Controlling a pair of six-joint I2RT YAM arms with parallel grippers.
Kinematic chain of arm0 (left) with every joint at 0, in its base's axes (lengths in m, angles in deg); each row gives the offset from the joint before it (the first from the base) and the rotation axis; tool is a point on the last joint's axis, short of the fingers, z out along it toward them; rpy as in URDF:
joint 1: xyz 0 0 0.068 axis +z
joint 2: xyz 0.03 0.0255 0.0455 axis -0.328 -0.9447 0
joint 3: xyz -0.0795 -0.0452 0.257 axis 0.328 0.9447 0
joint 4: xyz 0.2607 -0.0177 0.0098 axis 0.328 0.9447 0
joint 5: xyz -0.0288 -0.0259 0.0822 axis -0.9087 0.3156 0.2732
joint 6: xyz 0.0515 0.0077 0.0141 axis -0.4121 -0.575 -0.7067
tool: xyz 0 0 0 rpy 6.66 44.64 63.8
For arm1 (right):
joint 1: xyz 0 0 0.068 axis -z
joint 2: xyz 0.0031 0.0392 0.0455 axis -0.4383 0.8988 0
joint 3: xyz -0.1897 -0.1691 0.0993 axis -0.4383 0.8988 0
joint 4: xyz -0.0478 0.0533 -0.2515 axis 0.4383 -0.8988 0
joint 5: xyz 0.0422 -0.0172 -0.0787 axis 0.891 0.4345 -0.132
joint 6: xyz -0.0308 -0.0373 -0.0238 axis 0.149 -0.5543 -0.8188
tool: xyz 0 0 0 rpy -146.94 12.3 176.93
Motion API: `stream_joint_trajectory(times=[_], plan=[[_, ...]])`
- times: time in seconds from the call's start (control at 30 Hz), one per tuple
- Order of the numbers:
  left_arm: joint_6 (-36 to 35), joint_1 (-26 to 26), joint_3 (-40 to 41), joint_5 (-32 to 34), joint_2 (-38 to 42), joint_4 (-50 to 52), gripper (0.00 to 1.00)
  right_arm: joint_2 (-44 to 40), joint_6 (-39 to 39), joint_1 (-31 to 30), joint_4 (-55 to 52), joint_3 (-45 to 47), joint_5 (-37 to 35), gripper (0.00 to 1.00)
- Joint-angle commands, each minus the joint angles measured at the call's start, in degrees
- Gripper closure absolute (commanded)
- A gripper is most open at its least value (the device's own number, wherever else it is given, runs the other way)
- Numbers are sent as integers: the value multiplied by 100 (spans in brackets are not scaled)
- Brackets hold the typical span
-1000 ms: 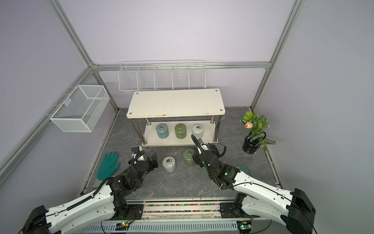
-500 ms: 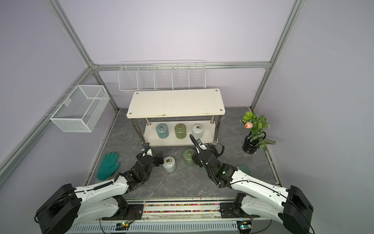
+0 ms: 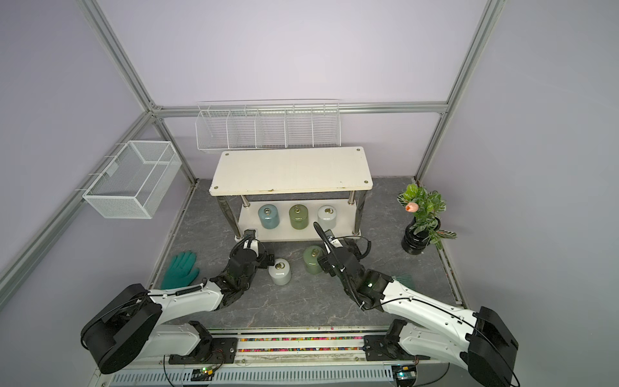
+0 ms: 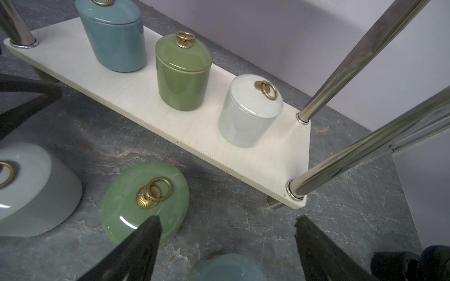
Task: Remove the tea canisters from the shelf
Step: Pick up the tea canister from the shelf.
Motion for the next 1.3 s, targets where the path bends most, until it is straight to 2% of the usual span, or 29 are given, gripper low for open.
stream_joint_trajectory(times=[0.0, 0.5, 0.77, 1.1, 1.27], plan=[[-187, 71, -182, -105, -61, -204, 0, -188, -71, 52, 50, -51, -49, 11], [-435, 417, -211, -403, -738, -1043, 0, -427, -81, 70, -164, -103, -45, 11], [-601, 418, -416, -464, -832, -1040, 0, -140, -95, 65, -174, -222, -19, 11], [-656, 462, -723, -543, -1359, -1279, 0, -101, -55, 113, -147, -196, -45, 11], [-570, 462, -642, -560, -1197, -1172, 0, 26, 222, 330, -321, -247, 87, 11]])
